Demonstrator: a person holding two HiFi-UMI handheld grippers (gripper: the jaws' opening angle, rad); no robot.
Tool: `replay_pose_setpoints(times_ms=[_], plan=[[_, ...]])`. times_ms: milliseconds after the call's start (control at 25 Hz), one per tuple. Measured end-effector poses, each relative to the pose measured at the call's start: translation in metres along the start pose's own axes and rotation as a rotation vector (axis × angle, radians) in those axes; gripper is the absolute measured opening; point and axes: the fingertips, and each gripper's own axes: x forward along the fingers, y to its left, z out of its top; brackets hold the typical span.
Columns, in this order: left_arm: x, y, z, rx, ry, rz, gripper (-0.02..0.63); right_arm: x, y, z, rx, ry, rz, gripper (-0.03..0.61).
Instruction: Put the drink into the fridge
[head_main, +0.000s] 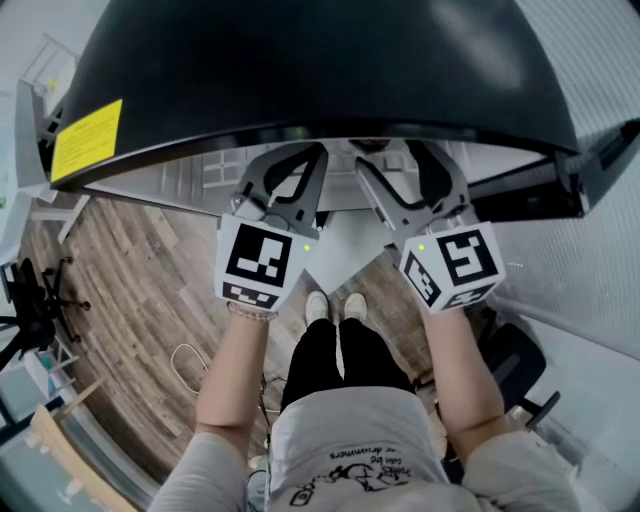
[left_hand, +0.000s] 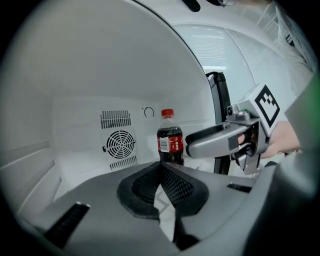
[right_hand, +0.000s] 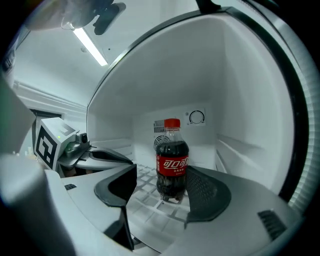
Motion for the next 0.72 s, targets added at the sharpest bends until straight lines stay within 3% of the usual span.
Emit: replay_pose_setpoints(times_ms=[440, 720], plan=[[-0.043, -0.018, 0.046, -0.128, -0.103, -0.065, 0.002, -0.036, 0.027, 0.031, -0.009, -0.025, 0.101, 0.155], [-0.069, -0.044, 0.085, -0.178, -0.163, -0.137, 0.003, -0.067, 0.048, 0.057, -0.014, -0.04, 0.205, 0.083]])
